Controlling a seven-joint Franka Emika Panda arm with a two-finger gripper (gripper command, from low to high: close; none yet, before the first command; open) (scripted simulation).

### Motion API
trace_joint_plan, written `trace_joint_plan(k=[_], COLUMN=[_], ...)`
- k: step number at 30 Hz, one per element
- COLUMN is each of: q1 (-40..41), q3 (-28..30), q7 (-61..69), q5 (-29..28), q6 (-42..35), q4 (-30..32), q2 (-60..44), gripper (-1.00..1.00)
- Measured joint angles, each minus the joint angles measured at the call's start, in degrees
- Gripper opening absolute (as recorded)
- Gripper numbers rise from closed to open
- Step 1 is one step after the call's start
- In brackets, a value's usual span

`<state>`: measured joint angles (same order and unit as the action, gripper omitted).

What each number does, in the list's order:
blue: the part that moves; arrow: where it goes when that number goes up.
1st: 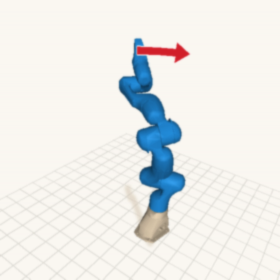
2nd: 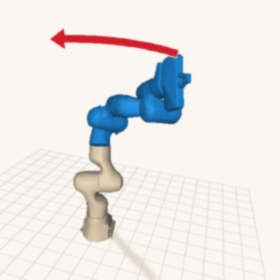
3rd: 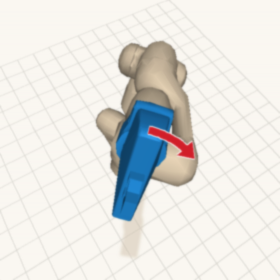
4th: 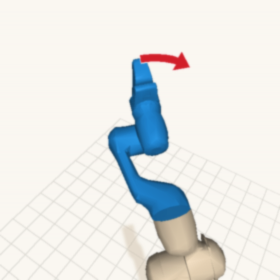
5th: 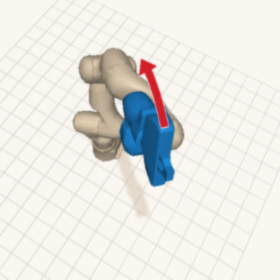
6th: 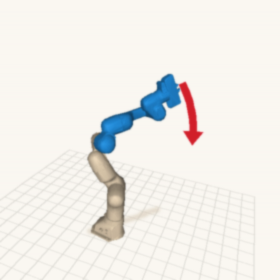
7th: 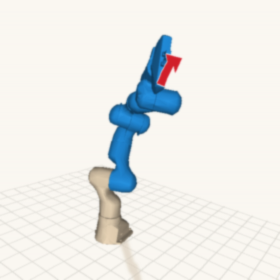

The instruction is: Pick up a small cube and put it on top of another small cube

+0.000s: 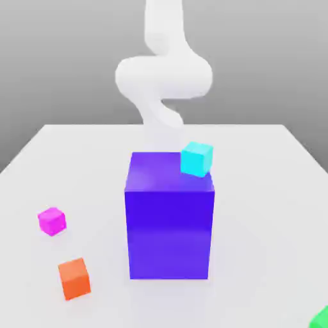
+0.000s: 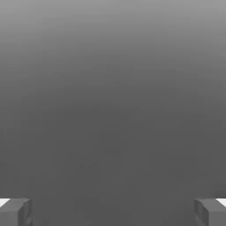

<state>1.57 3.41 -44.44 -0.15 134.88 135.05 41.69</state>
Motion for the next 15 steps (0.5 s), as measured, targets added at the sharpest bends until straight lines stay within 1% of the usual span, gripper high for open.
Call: trace_joint_plan(k=[10, 15], q1=[8.1, 13.2], q3=[15.3, 23.1], q7=[6.9, 11.2], q5=[-0.1, 0.5], q6=[14.3, 22.4], q4=[14.5, 22.3], q2=[-19.8, -31.3], gripper=[0.00, 0.00])
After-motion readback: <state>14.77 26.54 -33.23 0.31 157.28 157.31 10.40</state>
